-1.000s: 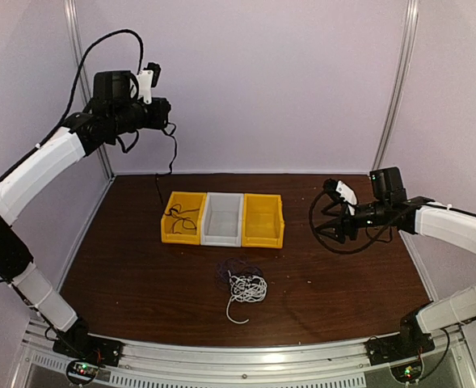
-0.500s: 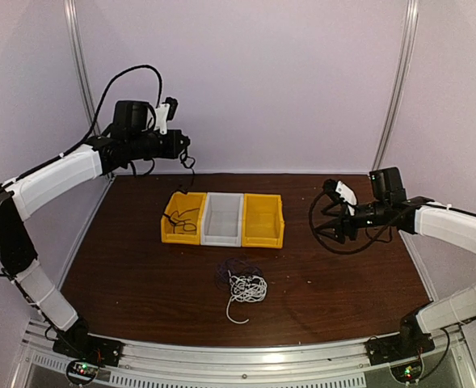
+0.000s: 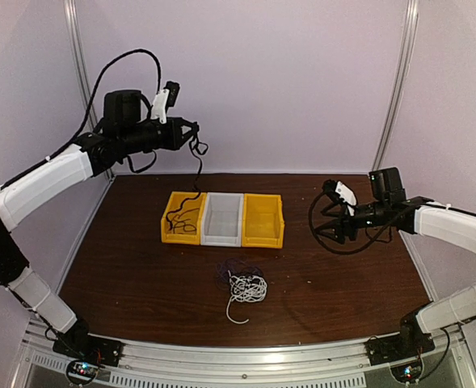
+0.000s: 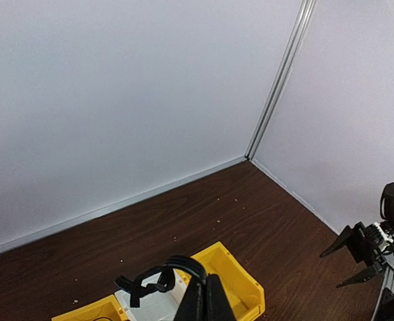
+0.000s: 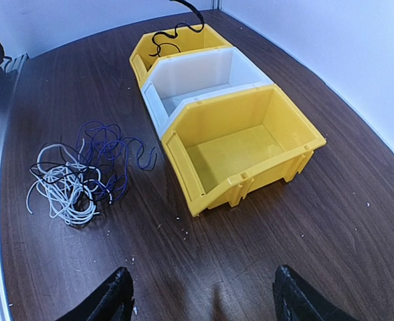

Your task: Untangle the cables

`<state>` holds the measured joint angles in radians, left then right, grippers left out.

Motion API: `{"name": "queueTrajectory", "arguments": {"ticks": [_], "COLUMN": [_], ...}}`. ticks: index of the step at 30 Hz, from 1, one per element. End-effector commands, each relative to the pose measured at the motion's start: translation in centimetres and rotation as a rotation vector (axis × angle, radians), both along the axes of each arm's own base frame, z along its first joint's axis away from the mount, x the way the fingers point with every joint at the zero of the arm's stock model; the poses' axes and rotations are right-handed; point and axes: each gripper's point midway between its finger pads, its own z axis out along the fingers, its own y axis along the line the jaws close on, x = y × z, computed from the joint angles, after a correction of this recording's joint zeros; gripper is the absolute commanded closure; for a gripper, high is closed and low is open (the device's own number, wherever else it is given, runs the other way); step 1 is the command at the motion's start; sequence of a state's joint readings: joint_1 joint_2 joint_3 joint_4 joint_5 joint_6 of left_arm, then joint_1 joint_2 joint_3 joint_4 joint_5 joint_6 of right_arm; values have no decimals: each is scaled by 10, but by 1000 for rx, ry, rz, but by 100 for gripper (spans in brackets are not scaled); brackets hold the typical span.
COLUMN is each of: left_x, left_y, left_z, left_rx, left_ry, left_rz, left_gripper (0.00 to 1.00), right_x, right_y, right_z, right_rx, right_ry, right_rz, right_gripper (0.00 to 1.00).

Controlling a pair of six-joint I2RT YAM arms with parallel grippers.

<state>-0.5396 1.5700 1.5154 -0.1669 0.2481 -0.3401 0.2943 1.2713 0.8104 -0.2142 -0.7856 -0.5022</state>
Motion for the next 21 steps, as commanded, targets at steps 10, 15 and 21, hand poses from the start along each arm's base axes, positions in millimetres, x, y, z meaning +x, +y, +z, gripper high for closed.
{"name": "queueTrajectory", "arguments": {"ticks": [10, 15, 21], "left_x": [-11, -5, 4], "left_y": [16, 28, 41], "left_z": [9, -24, -57], "left_rx": [-6, 55, 148], "left_ry": [-87, -52, -9], "left_rz": [93, 167, 237], "left_gripper": [100, 100, 100], "right_x": [-1, -1, -1], "right_y": [-4, -4, -3], "right_z": [-5, -7, -10], "right_rx": [-7, -7, -11], "right_ry": [16, 20, 28], "right_rz": [-5, -2, 2], "right_gripper": [27, 27, 27]}}
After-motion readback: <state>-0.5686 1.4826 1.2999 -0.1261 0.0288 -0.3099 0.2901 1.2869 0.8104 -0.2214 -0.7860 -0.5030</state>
